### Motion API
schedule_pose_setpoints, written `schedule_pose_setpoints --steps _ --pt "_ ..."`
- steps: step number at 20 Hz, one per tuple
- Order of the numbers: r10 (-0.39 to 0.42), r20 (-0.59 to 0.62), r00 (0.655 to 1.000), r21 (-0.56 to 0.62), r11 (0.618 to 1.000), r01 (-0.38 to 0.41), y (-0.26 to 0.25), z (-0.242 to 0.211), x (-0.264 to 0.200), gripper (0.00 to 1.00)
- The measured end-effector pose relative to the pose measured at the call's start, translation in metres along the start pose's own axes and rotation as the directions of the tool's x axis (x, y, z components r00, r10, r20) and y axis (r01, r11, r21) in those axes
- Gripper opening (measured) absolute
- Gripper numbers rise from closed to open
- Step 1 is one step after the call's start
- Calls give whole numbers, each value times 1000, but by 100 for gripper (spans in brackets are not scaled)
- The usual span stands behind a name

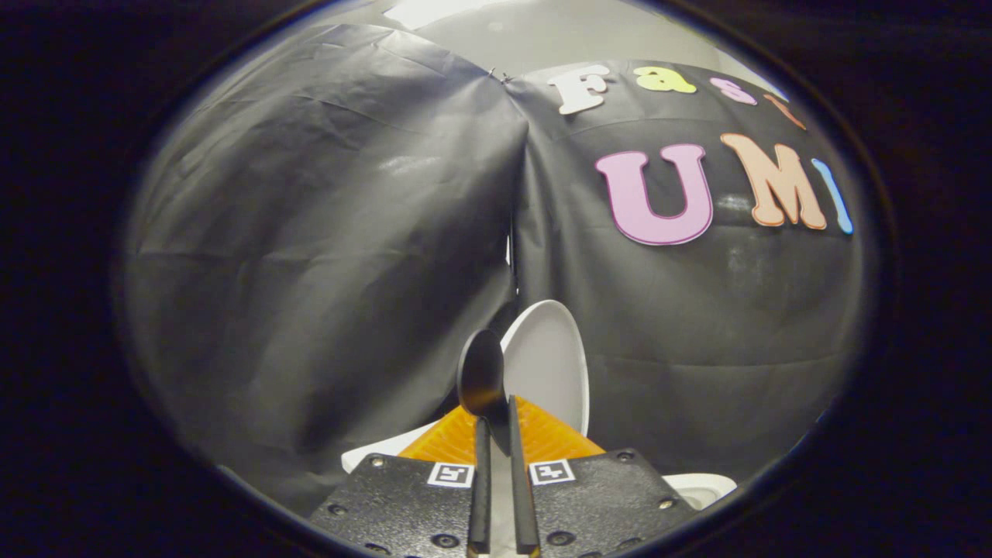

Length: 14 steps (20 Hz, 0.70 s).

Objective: Open the toilet lid.

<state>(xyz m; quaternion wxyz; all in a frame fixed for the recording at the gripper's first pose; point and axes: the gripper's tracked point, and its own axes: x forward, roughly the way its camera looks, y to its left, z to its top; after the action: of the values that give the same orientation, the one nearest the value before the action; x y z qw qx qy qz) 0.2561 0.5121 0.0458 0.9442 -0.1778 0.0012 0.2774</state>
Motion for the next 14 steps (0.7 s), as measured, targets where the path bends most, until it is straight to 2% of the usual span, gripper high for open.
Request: schedule_pose_setpoints --steps 3,7,10,14 --pt "-39 2 999 11 999 39 -3 1 -1 16" --pt "-110 -4 994 5 994 110 -18 4 -5 46" --pt "-111 -1 994 -35 993 110 -24 6 -5 69" --pt "-76 -19 997 -52 996 75 -23 7 -3 76"
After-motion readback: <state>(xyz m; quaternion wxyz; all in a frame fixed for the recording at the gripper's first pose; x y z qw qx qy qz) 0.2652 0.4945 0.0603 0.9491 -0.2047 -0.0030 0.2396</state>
